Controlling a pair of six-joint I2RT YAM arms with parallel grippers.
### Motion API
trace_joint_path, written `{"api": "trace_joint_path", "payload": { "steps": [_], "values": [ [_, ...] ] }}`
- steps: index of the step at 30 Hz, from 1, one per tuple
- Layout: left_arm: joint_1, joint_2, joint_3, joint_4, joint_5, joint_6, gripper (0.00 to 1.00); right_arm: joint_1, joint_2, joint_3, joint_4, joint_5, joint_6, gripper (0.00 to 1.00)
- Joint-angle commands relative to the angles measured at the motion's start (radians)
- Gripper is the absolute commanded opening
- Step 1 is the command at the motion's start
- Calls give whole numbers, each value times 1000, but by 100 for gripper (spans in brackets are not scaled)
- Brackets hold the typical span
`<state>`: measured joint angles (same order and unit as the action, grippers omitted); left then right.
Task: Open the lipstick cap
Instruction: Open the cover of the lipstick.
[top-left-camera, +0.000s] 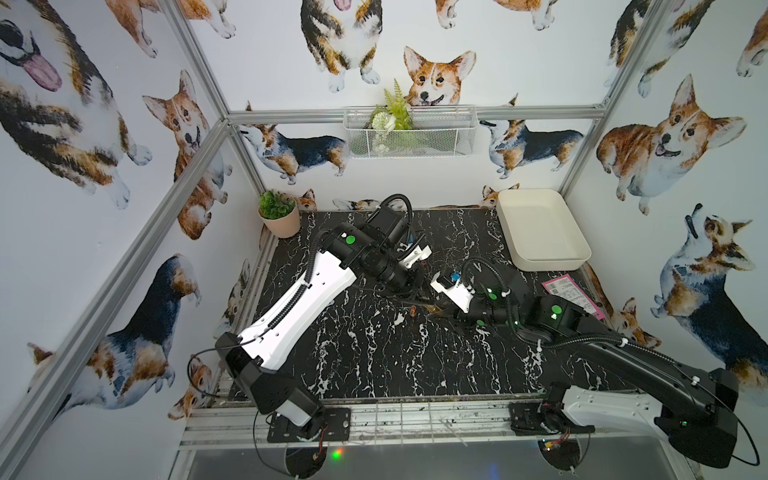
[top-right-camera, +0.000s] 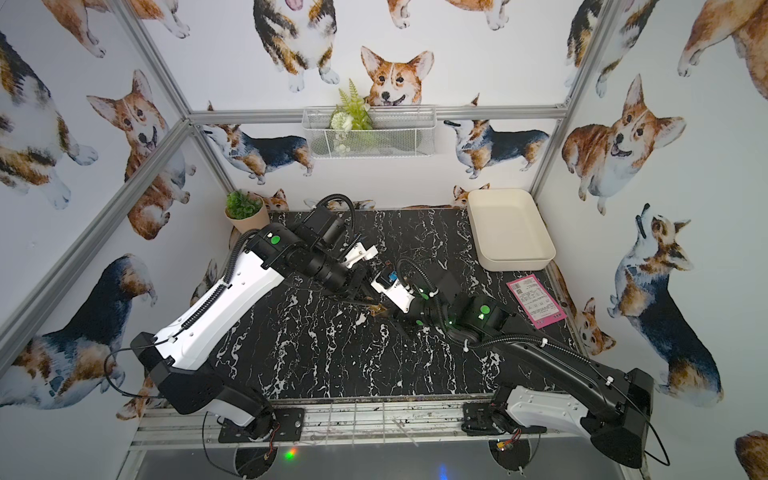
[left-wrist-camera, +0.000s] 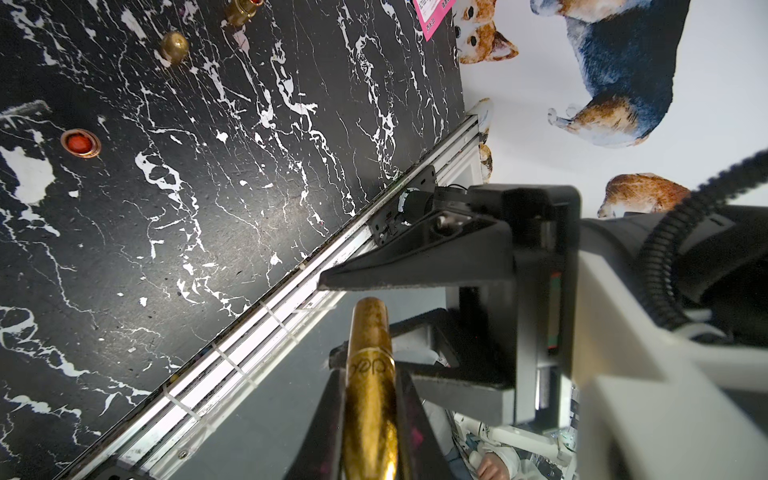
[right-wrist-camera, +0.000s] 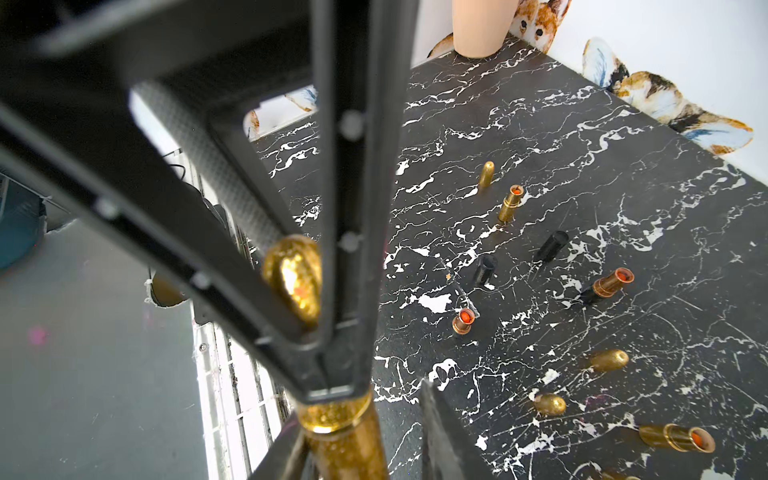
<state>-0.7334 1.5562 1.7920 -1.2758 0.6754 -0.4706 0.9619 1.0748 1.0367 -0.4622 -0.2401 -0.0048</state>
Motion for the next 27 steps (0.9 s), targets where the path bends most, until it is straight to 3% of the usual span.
{"api": "trace_joint_path", "payload": {
  "steps": [1,5,11,17,23,27],
  "values": [
    [-1,0,-6,-27,21,15,13,0,-15,-7,10,15,-26,29],
    [0,-2,-16,-24,19,18,11,0,-24,-10,5,10,-29,16],
    [37,-19,-9,-33,18,25,0,0,-32,-20,-30,-1,-29,8],
    [51,-31,-12,-39,6,27,0,0,-70,-53,-36,4,-10,1],
    [78,-36,-6,-45,-11,32,0,0,-93,-71,-45,13,5,1],
    [117,-47,-16,-79,-124,45,0,0,-117,-75,-44,27,11,1]
  ]
}}
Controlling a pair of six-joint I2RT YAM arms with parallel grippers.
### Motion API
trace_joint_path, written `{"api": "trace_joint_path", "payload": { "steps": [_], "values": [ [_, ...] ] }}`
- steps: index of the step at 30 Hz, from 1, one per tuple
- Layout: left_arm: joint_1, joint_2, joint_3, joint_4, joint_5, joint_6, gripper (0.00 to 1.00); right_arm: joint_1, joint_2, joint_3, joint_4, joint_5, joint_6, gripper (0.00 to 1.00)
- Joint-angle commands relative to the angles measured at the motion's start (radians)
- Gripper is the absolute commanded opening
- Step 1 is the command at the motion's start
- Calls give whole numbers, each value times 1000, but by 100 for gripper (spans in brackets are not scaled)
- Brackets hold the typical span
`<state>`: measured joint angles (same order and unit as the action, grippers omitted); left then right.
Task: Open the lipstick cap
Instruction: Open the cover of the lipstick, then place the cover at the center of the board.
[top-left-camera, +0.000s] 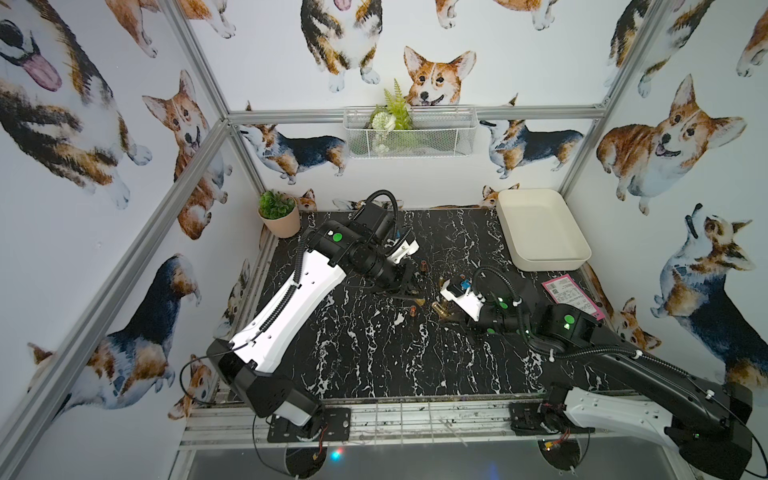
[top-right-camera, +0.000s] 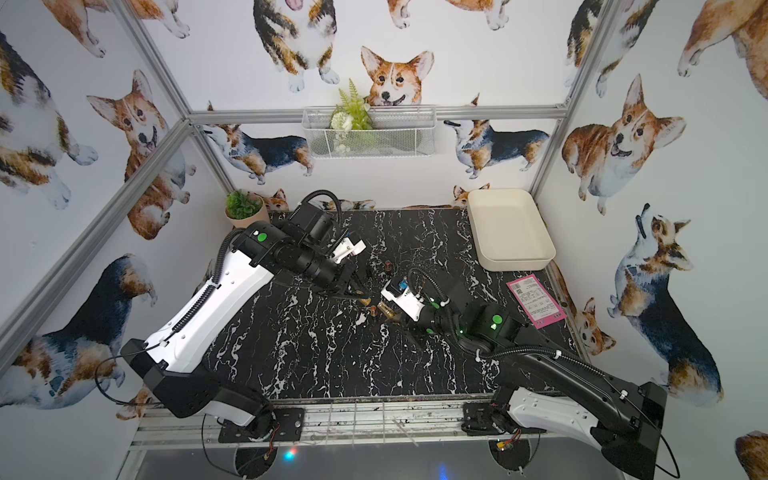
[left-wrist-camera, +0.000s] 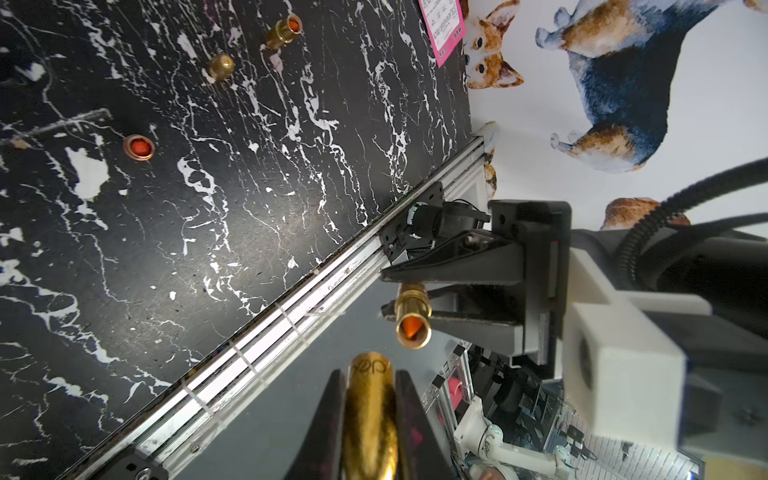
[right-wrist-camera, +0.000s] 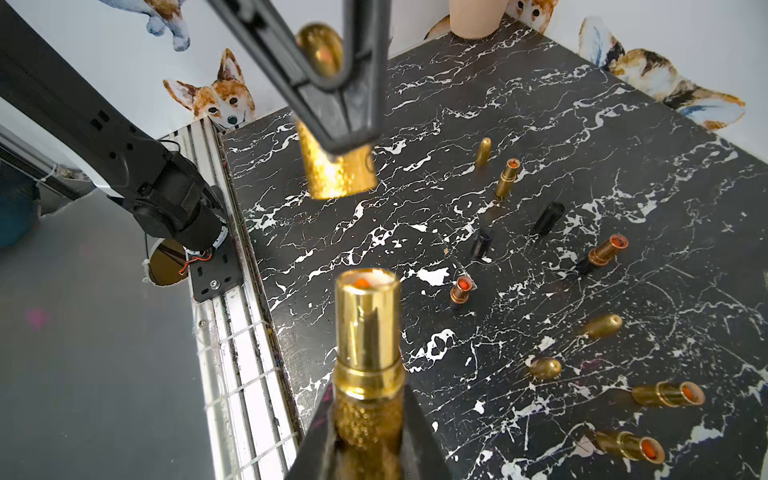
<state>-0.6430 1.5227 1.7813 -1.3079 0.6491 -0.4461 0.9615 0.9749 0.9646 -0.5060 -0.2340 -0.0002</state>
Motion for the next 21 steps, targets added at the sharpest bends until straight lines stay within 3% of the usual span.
{"api": "trace_joint_path", "payload": {
  "steps": [1,6,14,21],
  "values": [
    [42,-15,-18,-62,-154,32,0,0,-24,-2,3,32,6,2],
    [57,-4,-165,-44,-490,61,0,0,-56,-7,36,95,9,2],
    [97,44,-443,224,-621,29,0,0,-111,-2,51,156,13,2],
    [120,157,-504,332,-706,49,0,0,-120,-16,35,165,19,2]
  ]
}}
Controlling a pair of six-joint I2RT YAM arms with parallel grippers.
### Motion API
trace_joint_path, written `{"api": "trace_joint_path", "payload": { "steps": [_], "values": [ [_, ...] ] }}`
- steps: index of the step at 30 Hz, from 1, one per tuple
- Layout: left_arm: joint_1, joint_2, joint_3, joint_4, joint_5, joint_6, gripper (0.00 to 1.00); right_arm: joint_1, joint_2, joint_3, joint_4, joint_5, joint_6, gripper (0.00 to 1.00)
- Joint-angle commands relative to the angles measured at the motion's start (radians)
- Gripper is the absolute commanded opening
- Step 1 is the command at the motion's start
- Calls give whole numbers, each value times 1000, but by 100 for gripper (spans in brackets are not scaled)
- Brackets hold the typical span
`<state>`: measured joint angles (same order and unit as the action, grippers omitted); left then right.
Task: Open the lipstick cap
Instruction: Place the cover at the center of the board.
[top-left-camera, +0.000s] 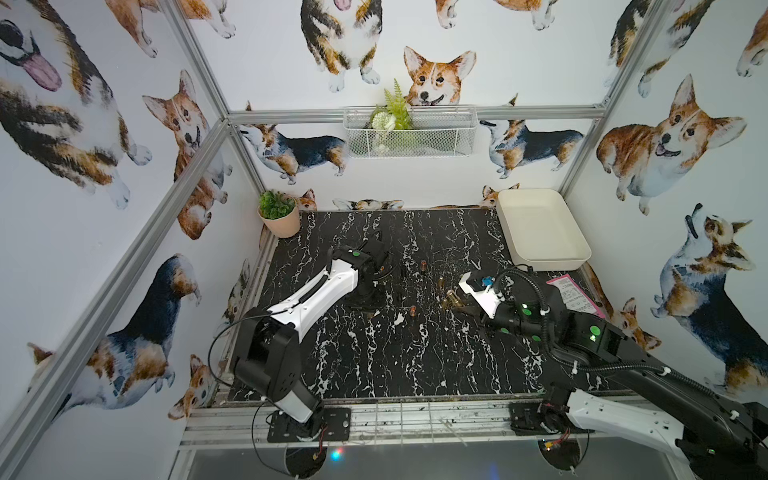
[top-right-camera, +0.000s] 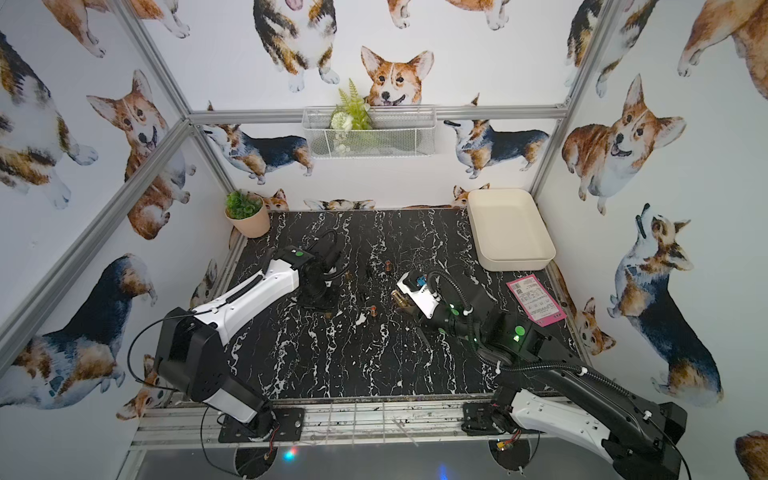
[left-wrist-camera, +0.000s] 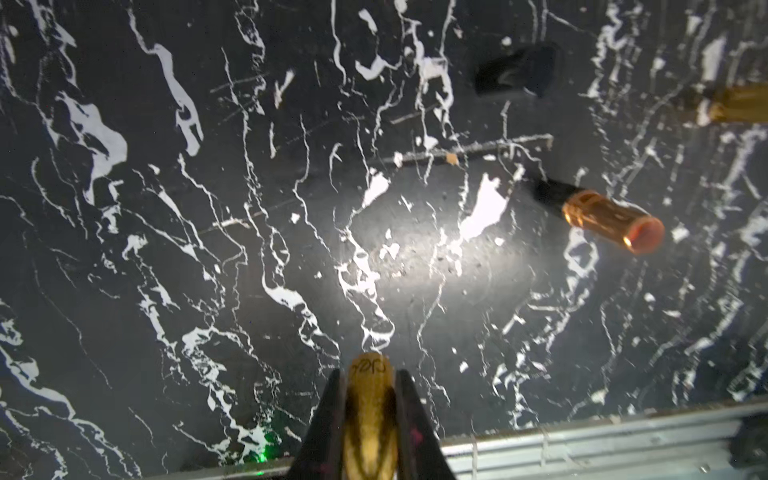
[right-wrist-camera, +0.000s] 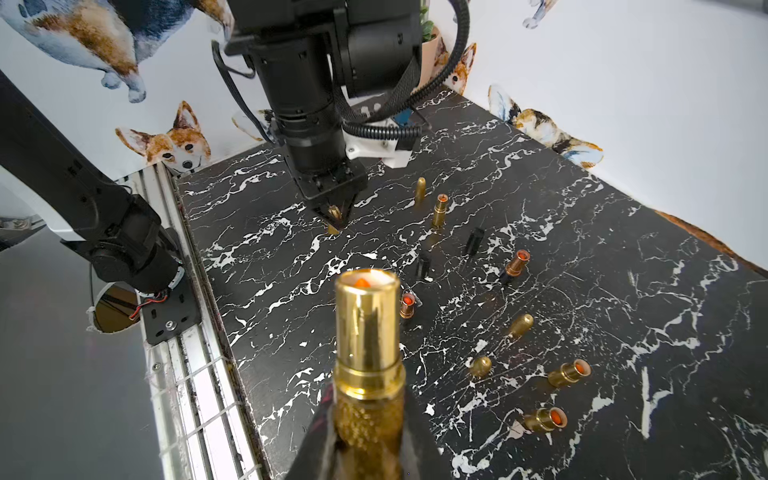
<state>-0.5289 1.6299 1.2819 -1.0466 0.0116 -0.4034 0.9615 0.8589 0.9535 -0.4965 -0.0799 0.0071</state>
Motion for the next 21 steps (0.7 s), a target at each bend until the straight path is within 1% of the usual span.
{"api": "trace_joint_path", "payload": {
  "steps": [1,7,10,13,21],
  "values": [
    [11,72,-7,77,-73,8,0,0,-4,-6,26,11,15,2],
    [56,141,-51,137,-60,34,0,0,-5,-7,27,15,22,2],
    [70,139,-92,182,-61,21,0,0,0,-9,22,23,21,2],
    [83,130,-133,234,-59,3,3,0,2,-12,22,23,22,2],
    [100,154,-163,268,-64,-2,2,0,2,-10,9,35,16,2]
  ]
}}
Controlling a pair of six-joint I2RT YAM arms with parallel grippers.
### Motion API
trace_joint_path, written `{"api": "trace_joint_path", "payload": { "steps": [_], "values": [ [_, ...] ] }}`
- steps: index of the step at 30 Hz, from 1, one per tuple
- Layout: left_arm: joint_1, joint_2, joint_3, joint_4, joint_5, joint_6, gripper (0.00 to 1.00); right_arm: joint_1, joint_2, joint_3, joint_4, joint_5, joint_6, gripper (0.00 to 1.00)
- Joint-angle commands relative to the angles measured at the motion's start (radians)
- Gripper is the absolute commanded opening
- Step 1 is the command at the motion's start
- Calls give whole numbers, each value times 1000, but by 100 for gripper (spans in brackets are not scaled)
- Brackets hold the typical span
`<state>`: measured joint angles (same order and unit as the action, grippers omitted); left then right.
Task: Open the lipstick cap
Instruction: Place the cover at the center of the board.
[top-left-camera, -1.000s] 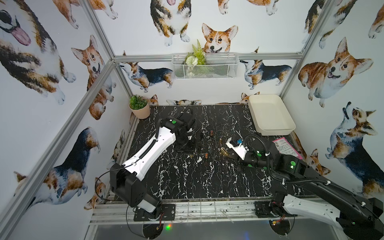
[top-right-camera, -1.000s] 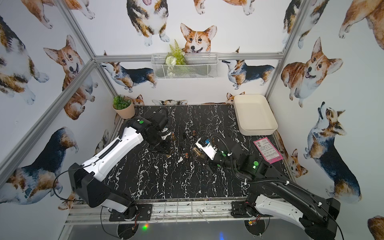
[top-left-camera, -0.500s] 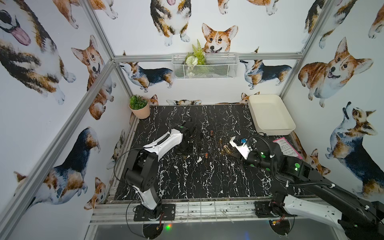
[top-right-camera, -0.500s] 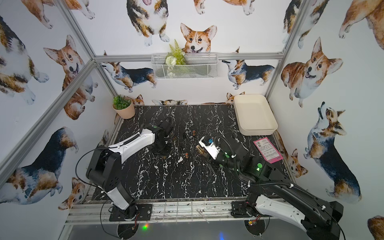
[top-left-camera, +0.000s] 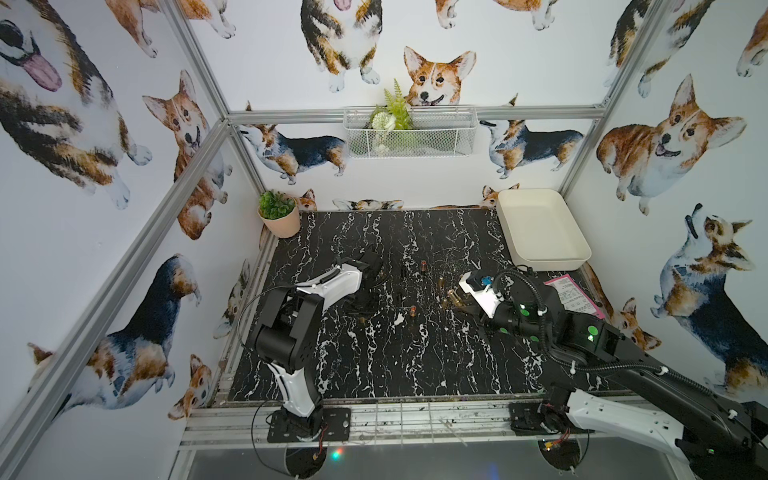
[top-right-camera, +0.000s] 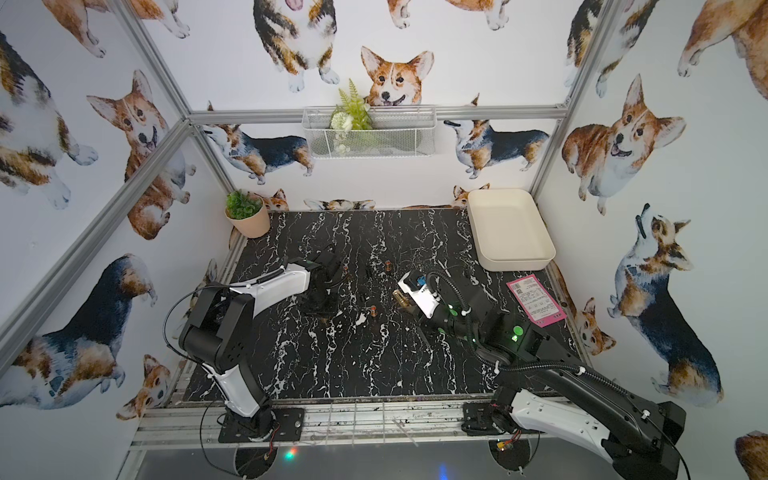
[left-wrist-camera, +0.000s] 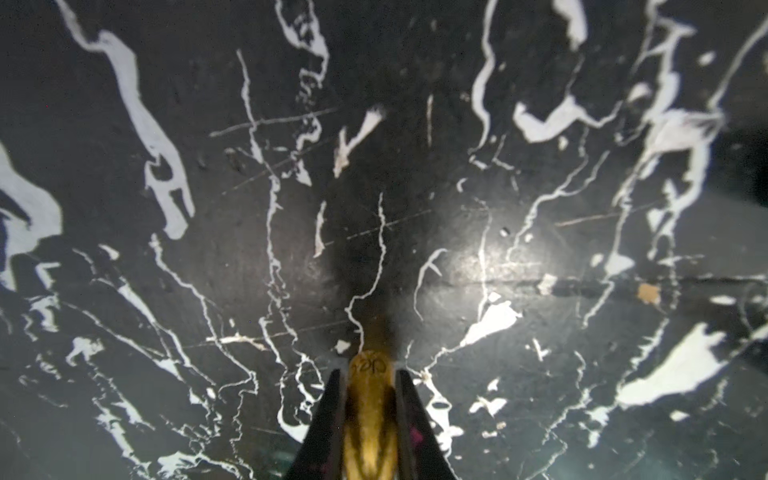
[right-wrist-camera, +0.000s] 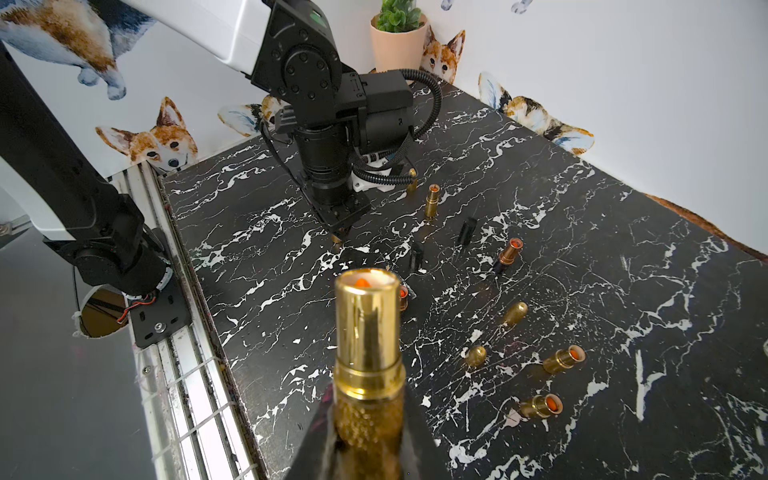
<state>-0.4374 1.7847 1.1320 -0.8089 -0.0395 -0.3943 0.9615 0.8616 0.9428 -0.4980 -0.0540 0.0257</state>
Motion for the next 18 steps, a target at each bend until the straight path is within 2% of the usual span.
{"api": "trace_joint_path", "payload": {
  "steps": [1,5,7,11,14,18],
  "values": [
    [11,-4,-18,36,-10,-12,2,0,-2,0,11,12,-3,2],
    [17,-1,-18,30,-16,-11,8,0,-1,-6,13,14,-1,2],
    [20,1,-23,33,-16,-12,17,0,2,-5,13,15,-2,2],
    [19,4,-17,28,-19,-12,27,0,8,-1,9,20,-3,2],
    [20,-1,-11,19,-25,-12,40,0,15,3,4,20,-6,2],
    [20,-1,-5,11,-31,-9,46,0,23,6,1,20,-11,2]
  ]
}}
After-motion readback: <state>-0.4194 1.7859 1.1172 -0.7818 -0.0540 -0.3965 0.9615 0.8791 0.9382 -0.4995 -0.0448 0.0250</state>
